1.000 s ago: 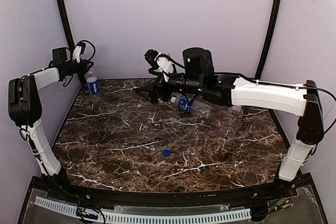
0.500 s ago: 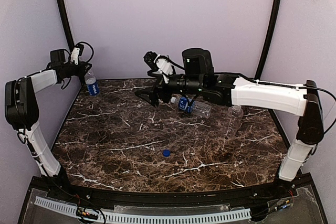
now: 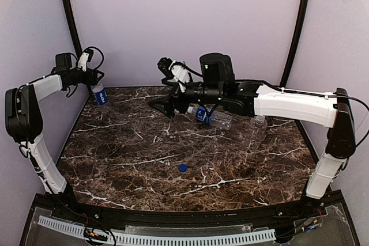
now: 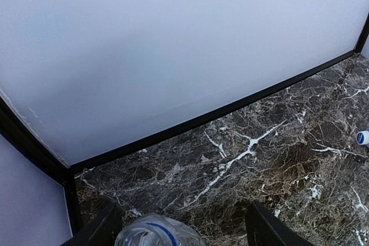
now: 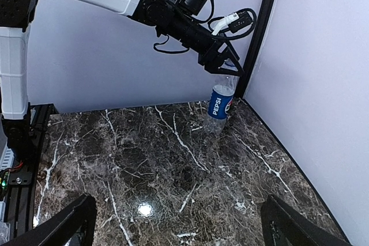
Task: Unscrew the bottle caps
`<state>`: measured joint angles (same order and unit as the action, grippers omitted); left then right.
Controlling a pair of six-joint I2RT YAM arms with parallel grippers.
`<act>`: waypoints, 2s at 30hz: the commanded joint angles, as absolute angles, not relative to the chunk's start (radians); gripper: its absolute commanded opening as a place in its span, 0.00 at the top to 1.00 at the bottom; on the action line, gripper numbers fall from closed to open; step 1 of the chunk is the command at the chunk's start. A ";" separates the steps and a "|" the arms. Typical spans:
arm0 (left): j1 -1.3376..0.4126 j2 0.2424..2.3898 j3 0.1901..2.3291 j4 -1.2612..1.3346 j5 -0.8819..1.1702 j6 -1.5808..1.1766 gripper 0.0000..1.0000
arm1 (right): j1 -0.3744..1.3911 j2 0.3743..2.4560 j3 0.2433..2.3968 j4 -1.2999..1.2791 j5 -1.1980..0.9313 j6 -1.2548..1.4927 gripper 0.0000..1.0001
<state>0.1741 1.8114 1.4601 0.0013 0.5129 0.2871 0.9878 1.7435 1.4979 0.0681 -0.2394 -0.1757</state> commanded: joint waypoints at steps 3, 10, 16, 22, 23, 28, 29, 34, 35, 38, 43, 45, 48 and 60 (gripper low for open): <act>0.177 1.789 1.487 -0.092 0.523 0.323 0.17 | 0.986 1.733 1.520 0.072 -0.242 -0.183 0.01; 0.176 1.794 1.534 -0.103 0.524 0.316 0.01 | 0.978 1.776 1.605 -0.045 -0.040 -0.179 0.01; 0.176 1.788 1.611 -0.125 0.494 0.317 0.01 | 0.905 1.934 1.861 -0.490 0.157 -0.125 0.01; 0.174 1.782 1.659 -0.138 0.514 0.320 0.01 | 0.834 2.137 2.090 -0.800 0.183 -0.238 0.01; 0.175 1.776 1.665 -0.140 0.524 0.318 0.01 | 0.824 2.161 2.105 -0.826 0.189 -0.262 0.01; 0.173 1.745 1.708 -0.193 0.576 0.291 0.01 | 0.760 2.277 2.172 -0.949 0.224 -0.322 0.01; 0.172 1.733 1.716 -0.214 0.584 0.283 0.01 | 0.751 2.298 2.184 -0.969 0.238 -0.331 0.01; 0.152 1.672 1.737 -0.281 0.663 0.254 0.00 | 0.719 2.377 2.207 -1.015 0.327 -0.368 0.01; 0.148 1.659 1.738 -0.304 0.677 0.250 0.00 | 0.712 2.389 2.208 -1.022 0.336 -0.374 0.01; 0.132 1.636 1.745 -0.353 0.735 0.237 0.00 | 0.692 2.411 2.206 -1.046 0.343 -0.381 0.01; 0.099 1.617 1.766 -0.462 0.753 0.280 0.00 | 0.652 2.407 2.149 -1.068 0.295 -0.363 0.02; 0.086 1.615 1.780 -0.499 0.755 0.307 0.00 | 0.638 2.404 2.136 -1.074 0.264 -0.357 0.06; 0.073 1.613 1.798 -0.535 0.766 0.314 0.00 | 0.627 2.402 2.127 -1.075 0.230 -0.359 0.12; 0.040 1.572 1.850 -0.604 0.844 0.244 0.04 | 0.619 2.387 2.146 -1.062 0.172 -0.358 0.47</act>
